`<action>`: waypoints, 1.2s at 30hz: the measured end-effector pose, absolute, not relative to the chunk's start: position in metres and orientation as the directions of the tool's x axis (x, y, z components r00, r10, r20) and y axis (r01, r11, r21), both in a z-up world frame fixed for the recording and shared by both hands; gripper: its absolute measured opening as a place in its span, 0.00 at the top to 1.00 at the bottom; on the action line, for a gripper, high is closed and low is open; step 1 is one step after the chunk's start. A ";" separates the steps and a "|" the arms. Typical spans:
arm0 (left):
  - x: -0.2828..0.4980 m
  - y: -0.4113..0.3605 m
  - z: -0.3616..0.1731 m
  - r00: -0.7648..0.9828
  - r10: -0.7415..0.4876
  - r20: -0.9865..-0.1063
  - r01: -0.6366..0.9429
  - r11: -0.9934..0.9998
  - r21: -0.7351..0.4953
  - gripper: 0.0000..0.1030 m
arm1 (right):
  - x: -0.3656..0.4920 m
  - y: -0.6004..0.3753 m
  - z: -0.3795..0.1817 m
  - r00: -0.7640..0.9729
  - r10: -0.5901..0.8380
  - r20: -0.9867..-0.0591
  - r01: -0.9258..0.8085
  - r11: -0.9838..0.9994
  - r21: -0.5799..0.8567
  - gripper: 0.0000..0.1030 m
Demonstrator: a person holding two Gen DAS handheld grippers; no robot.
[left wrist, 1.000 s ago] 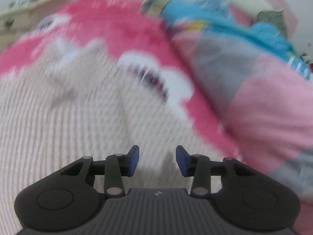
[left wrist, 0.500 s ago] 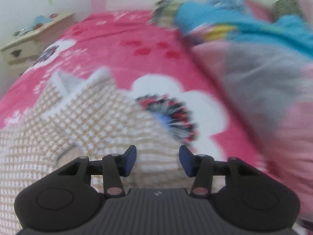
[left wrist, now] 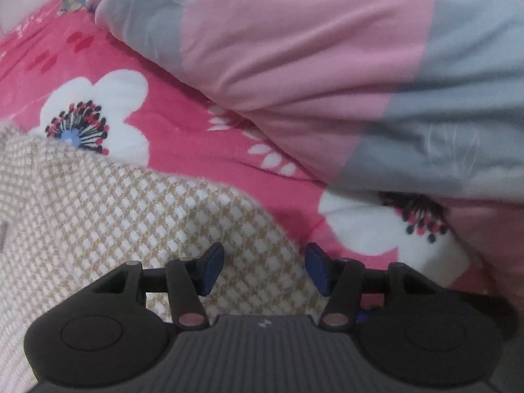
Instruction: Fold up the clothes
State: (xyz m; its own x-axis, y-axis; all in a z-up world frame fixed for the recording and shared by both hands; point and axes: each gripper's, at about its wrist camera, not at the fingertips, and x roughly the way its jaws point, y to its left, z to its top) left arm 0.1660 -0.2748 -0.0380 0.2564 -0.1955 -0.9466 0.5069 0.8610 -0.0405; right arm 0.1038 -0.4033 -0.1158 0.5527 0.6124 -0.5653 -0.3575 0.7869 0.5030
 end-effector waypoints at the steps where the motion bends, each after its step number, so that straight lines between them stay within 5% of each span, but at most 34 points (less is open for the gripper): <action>1: 0.168 -0.271 -0.041 0.258 -0.184 -0.948 0.505 0.863 -0.031 0.46 | 0.097 -0.398 -0.110 0.559 0.614 -0.558 -0.395 0.788 0.471 0.60; 3: 0.172 -0.262 -0.048 0.260 -0.169 -0.951 0.492 0.870 -0.021 0.55 | 0.084 -0.387 -0.102 0.564 0.621 -0.545 -0.465 0.784 0.412 0.59; 4: 0.173 -0.254 -0.050 0.260 -0.168 -0.951 0.478 0.878 -0.024 0.74 | 0.077 -0.380 -0.098 0.561 0.629 -0.537 -0.499 0.775 0.387 0.58; 5: 0.174 -0.248 -0.050 0.259 -0.177 -0.949 0.458 0.888 -0.041 0.82 | 0.073 -0.377 -0.096 0.559 0.635 -0.534 -0.519 0.770 0.372 0.58; 7: 0.173 -0.233 -0.045 0.269 -0.214 -0.939 0.414 0.906 -0.088 0.85 | 0.066 -0.375 -0.090 0.554 0.653 -0.516 -0.553 0.752 0.359 0.59; 13: 0.156 -0.198 -0.031 0.322 -0.280 -0.905 0.375 0.915 -0.150 0.86 | 0.073 -0.442 -0.089 0.628 0.649 -0.430 -0.397 0.742 0.540 0.58; 23: 0.141 -0.175 -0.025 0.367 -0.302 -0.880 0.348 0.922 -0.171 0.86 | 0.153 -0.391 -0.132 0.487 0.693 -0.532 -0.455 0.721 0.523 0.65; 24: 0.140 -0.175 -0.025 0.369 -0.299 -0.880 0.350 0.922 -0.166 0.86 | 0.155 -0.388 -0.135 0.489 0.678 -0.549 -0.444 0.735 0.513 0.71; 25: 0.139 -0.175 -0.026 0.368 -0.290 -0.883 0.356 0.922 -0.155 0.87 | 0.157 -0.384 -0.138 0.491 0.663 -0.565 -0.432 0.749 0.502 0.89; 26: 0.138 -0.176 -0.028 0.366 -0.281 -0.887 0.361 0.921 -0.143 0.87 | 0.159 -0.380 -0.140 0.493 0.647 -0.582 -0.421 0.762 0.492 0.93; 30: 0.141 -0.179 -0.045 0.343 -0.258 -0.903 0.373 0.920 -0.121 0.87 | 0.175 -0.411 -0.153 0.508 0.648 -0.568 -0.219 0.735 0.642 0.95; 36: 0.163 -0.194 -0.074 0.305 -0.288 -0.908 0.342 0.923 -0.178 0.74 | 0.175 -0.412 -0.155 0.486 0.644 -0.591 -0.257 0.752 0.607 0.90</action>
State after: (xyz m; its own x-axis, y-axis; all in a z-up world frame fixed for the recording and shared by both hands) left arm 0.1633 -0.1941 -0.0743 0.3051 -0.2881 -0.9077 0.3423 0.9226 -0.1778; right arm 0.1753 -0.4123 -0.1554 0.4864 0.6436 -0.5909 -0.2571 0.7518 0.6072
